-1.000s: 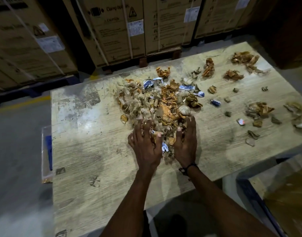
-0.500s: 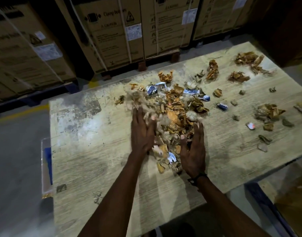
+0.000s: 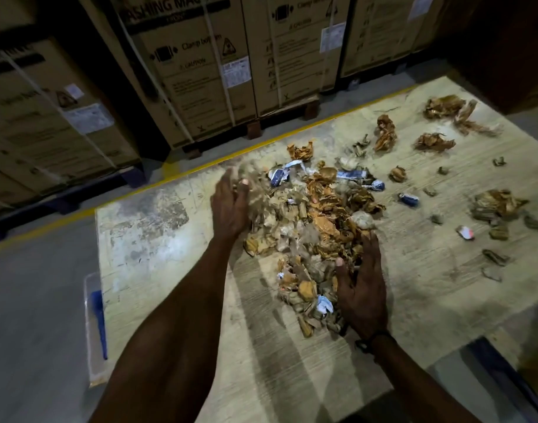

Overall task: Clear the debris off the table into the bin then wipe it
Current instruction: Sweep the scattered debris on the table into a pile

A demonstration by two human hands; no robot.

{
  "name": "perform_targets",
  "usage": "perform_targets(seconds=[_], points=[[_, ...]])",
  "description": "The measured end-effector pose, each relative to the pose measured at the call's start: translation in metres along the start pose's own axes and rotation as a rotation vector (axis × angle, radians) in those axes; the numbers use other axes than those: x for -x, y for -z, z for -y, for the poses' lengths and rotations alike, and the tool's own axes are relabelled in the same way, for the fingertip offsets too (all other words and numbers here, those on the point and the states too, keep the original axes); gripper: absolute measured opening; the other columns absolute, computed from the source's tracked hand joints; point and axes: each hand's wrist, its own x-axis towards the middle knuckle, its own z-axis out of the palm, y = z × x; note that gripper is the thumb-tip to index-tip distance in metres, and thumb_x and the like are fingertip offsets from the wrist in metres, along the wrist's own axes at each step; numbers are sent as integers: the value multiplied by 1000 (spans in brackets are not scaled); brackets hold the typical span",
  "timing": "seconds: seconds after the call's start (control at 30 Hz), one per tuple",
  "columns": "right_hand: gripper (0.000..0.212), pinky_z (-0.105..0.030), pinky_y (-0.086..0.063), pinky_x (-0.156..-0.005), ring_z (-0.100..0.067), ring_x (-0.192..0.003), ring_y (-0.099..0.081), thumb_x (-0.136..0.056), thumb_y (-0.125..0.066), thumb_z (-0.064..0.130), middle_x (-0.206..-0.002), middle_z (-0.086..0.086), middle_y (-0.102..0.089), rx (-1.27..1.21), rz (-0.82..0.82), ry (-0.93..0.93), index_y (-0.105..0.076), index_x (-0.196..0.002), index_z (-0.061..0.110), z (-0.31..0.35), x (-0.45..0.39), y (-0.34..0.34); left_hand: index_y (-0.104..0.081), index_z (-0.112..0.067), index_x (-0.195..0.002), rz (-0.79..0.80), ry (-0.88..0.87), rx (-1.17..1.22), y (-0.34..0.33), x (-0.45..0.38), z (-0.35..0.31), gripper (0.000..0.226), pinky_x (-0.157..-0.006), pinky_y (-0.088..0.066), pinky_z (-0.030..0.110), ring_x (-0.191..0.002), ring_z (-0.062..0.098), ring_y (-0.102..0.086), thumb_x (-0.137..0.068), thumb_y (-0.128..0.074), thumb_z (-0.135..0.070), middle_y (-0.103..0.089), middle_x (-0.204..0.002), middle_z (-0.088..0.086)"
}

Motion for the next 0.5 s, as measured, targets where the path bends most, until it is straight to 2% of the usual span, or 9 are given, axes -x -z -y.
perform_targets(seconds=[0.07, 0.13, 0.2, 0.27, 0.33, 0.4, 0.47, 0.5], points=[[76, -45, -37, -120, -19, -159, -19, -101, -47, 55, -173, 0, -15, 0, -3, -14, -21, -165, 23, -2, 0, -1, -37, -40, -156, 113, -153, -50, -11, 6, -3, 63, -109, -46, 58, -132, 25, -57, -104, -27, -74, -53, -152, 2], [75, -49, -40, -119, -19, -159, -20, -101, -46, 55, -173, -1, -17, 4, -9, -17, -23, -164, 21, -2, 0, -2, -41, -35, -156, 192, -269, -91, -20, 20, -15, 62, -115, -41, 55, -140, 21, -49, -106, -26, -69, -47, -159, 0], [75, -50, -40, -119, -19, -159, -21, -102, -44, 56, -172, -2, -19, 7, -17, -17, -25, -164, 19, 0, 0, -2, -43, -34, -156, 259, -310, -56, -21, 29, -19, 61, -121, -35, 53, -148, 19, -40, -105, -30, -65, -41, -165, -1], [74, -48, -38, -120, -19, -159, -21, -102, -44, 55, -172, -3, -20, 1, -17, -14, -26, -163, 18, 3, -1, -2, -45, -31, -155, 239, -317, 57, -15, 30, -18, 59, -118, -39, 54, -148, 24, -42, -105, -37, -62, -40, -164, 2], [73, -47, -38, -120, -19, -159, -21, -102, -46, 53, -172, -3, -20, 0, -17, -25, -26, -163, 18, 4, -1, -1, -45, -24, -155, 90, -268, 149, -8, 23, -15, 63, -115, -43, 53, -145, 26, -45, -103, -38, -61, -41, -162, 7], [73, -47, -39, -119, -18, -158, -21, -102, -46, 53, -172, -2, -19, 4, -14, -37, -25, -164, 21, 5, 0, 0, -43, -18, -157, -24, -157, 206, -1, 10, -18, 70, -122, -35, 50, -150, 24, -39, -101, -38, -60, -40, -163, 9], [74, -48, -39, -119, -17, -158, -21, -102, -44, 57, -172, -1, -19, 8, -13, -46, -23, -164, 22, 6, 0, 0, -42, -23, -158, 9, -40, 240, -2, -9, -20, 77, -128, -24, 50, -154, 20, -33, -97, -37, -69, -38, -166, 4], [75, -48, -39, -120, -17, -158, -21, -102, -42, 59, -172, 0, -19, 9, -11, -48, -23, -164, 22, 5, 0, 0, -44, -31, -157, 66, 21, 254, -4, -18, -22, 79, -129, -20, 52, -154, 19, -34, -94, -36, -77, -40, -166, 1]])
